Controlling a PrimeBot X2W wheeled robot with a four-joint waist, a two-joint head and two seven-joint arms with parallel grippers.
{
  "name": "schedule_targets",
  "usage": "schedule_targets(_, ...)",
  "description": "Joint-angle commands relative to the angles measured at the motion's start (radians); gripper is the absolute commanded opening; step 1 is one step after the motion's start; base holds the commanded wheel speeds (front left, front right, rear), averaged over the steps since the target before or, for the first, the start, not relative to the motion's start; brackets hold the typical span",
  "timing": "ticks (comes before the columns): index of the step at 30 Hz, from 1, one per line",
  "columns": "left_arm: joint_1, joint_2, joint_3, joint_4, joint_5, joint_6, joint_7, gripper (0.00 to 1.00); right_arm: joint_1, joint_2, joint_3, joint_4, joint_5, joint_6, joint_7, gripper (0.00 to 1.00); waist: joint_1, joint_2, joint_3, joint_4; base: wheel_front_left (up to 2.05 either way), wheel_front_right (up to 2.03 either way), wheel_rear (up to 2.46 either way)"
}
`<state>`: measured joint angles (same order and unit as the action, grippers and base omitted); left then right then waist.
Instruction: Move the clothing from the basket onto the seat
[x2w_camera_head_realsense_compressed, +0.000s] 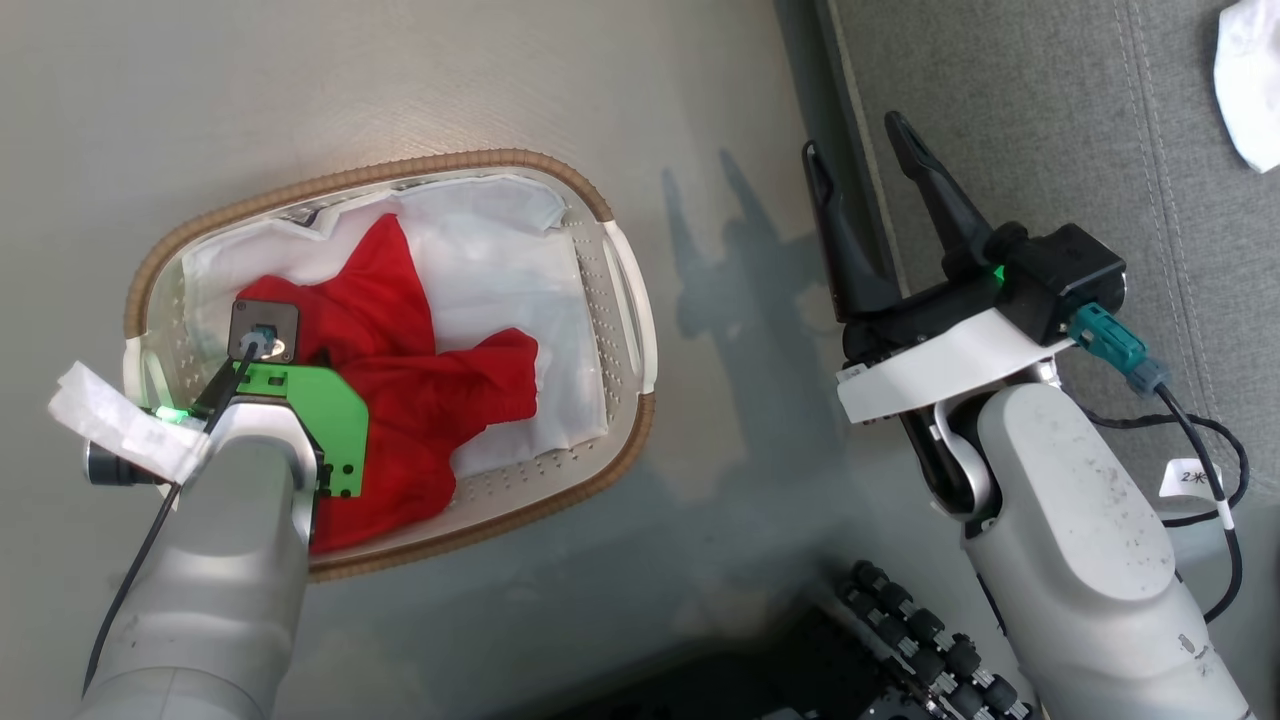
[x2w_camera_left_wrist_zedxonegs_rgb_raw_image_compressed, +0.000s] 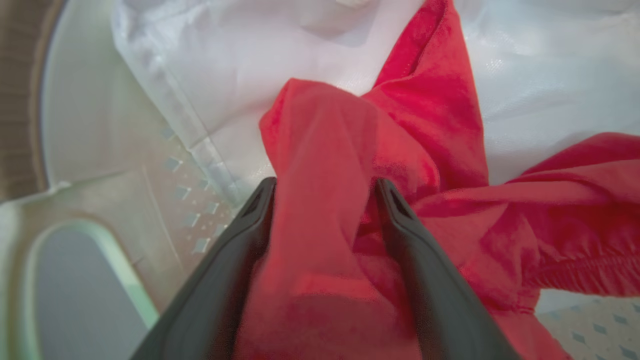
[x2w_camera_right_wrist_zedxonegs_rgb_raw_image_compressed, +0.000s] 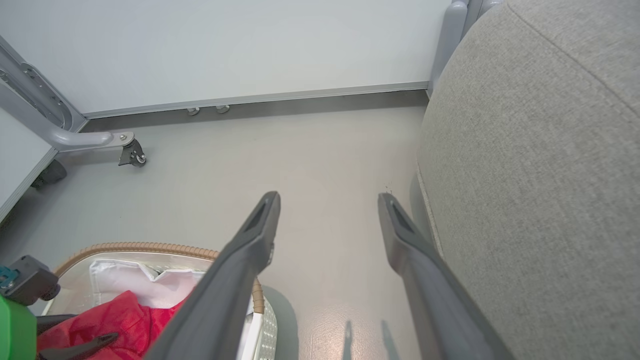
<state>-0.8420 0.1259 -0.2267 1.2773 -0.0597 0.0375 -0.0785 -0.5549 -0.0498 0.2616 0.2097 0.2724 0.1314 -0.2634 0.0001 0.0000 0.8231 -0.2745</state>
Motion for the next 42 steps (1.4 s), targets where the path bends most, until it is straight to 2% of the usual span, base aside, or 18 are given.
schedule_targets(1,-0.023,0.007,-0.004,0.005,-0.003,-0.001,0.012,1.0,-0.009,-0.003,0.0,-0.005,0.007,-0.001,-0.002,1.0,-0.0001,0.0,0.004,-0.001,0.0,0.0,0.0)
schedule_targets(16,-0.046,0.013,-0.06,0.013,0.013,-0.03,0.111,1.0,-0.022,-0.003,0.002,-0.016,0.014,-0.001,-0.002,1.0,-0.0001,0.0,0.039,-0.012,0.0,0.0,0.0)
schedule_targets(26,-0.049,0.016,-0.083,0.012,0.009,-0.028,0.111,1.0,-0.022,-0.003,0.005,-0.009,0.022,-0.001,-0.002,1.0,-0.0001,0.0,0.042,-0.016,0.0,0.0,0.0)
schedule_targets(27,-0.047,0.016,-0.084,0.012,0.007,-0.028,0.11,0.58,-0.023,-0.003,0.004,-0.009,0.023,-0.001,-0.002,1.0,-0.0001,0.0,0.04,-0.017,0.0,0.0,0.0)
schedule_targets(29,-0.043,0.019,-0.087,0.013,0.003,-0.03,0.114,0.31,-0.025,-0.003,0.003,-0.008,0.022,-0.001,-0.002,1.0,-0.0001,0.0,0.04,-0.019,0.0,0.0,0.0)
schedule_targets(30,-0.042,0.021,-0.089,0.013,0.003,-0.033,0.118,0.14,-0.025,-0.003,0.002,-0.008,0.023,-0.001,-0.002,1.0,-0.0001,0.0,0.04,-0.02,0.0,0.0,0.0)
schedule_targets(33,-0.043,0.031,-0.101,0.013,0.007,-0.038,0.121,0.0,-0.027,-0.003,0.0,-0.01,0.025,-0.001,-0.002,1.0,-0.0001,0.0,0.041,-0.022,0.0,0.0,0.0)
schedule_targets(42,-0.027,0.038,-0.124,0.013,0.007,-0.041,0.109,0.0,-0.02,-0.003,0.002,0.004,0.029,-0.001,-0.002,1.0,-0.0001,0.0,0.018,-0.032,0.0,0.0,0.0)
